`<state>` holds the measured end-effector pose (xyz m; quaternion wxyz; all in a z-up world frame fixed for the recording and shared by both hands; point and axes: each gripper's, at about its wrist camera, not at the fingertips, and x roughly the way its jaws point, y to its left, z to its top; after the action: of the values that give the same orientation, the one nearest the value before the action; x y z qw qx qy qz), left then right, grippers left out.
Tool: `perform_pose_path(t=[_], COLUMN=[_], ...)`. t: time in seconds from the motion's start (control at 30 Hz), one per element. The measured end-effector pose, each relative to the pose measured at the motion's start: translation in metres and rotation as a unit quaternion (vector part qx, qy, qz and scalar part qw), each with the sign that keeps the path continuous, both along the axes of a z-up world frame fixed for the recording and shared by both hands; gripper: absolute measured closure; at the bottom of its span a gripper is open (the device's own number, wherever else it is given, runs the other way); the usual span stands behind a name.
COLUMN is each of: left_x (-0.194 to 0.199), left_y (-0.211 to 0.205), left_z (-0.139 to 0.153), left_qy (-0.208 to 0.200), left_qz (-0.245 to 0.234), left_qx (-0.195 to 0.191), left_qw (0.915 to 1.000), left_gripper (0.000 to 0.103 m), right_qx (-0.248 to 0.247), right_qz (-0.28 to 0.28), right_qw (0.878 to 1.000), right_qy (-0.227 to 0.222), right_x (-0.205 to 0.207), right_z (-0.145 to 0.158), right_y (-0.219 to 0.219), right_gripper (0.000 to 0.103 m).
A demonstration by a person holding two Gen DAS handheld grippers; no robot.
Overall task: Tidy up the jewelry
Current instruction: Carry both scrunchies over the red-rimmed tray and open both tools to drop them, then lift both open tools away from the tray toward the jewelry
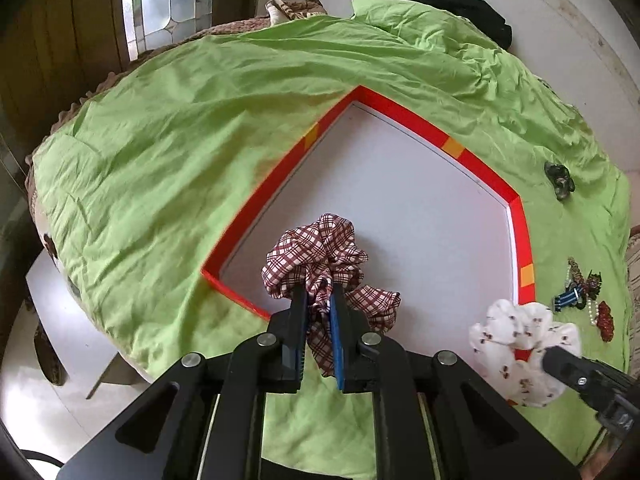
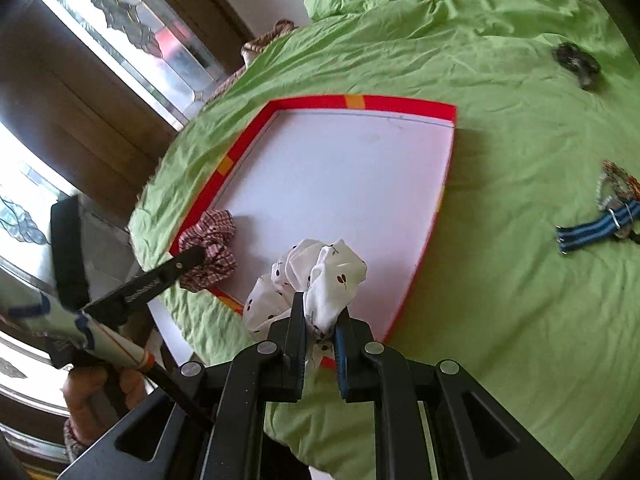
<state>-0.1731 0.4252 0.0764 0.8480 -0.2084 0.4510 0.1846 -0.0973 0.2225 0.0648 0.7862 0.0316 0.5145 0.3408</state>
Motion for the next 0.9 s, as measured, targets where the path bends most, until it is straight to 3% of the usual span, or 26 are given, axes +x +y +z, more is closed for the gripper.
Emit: perform_pose_path(t=[0.27,0.4,0.47,0.67,0.9], left_x=[-0.002,-0.01,-0.016,-0.029,-0.035], left_y=[-0.002,-0.009,-0.016,-0.04,-0.072], left_z=[0.003,0.014,0.021,0.041,0.057], left_qy=[-0.007,-0.021,-0.031,-0.047,-0.049], left_qz=[-0.005,-0.005,-0.005,-0.013,-0.033], left_qx=[-0.001,-0.008,-0.005,0.018,0.057], left_qw=[1.0,0.9997,0.9995,0.9986,0.9966], left_gripper=[0.083,0.071,0.063,0.052,0.048], right_qx=[-0.049,-0.047,-0.043,-0.029,-0.025], right_qz=[0.01,0.015,0.016,0.003,-0.029], right_qw=[0.998,0.998,0.997,0.997,0.996], right_qy=[-0.034,-0.048,-0.056,-0.073,-0.079], right_x=[-0.004,-0.008,-0.012,-0.023,-0.031], right_z=[-0.012,-0.005,0.0,0.015,0.022], right_y=[0.015,0.014,0.013,-0.006,-0.044], right_gripper=[0.087,0.066,0.062,0.057,0.055])
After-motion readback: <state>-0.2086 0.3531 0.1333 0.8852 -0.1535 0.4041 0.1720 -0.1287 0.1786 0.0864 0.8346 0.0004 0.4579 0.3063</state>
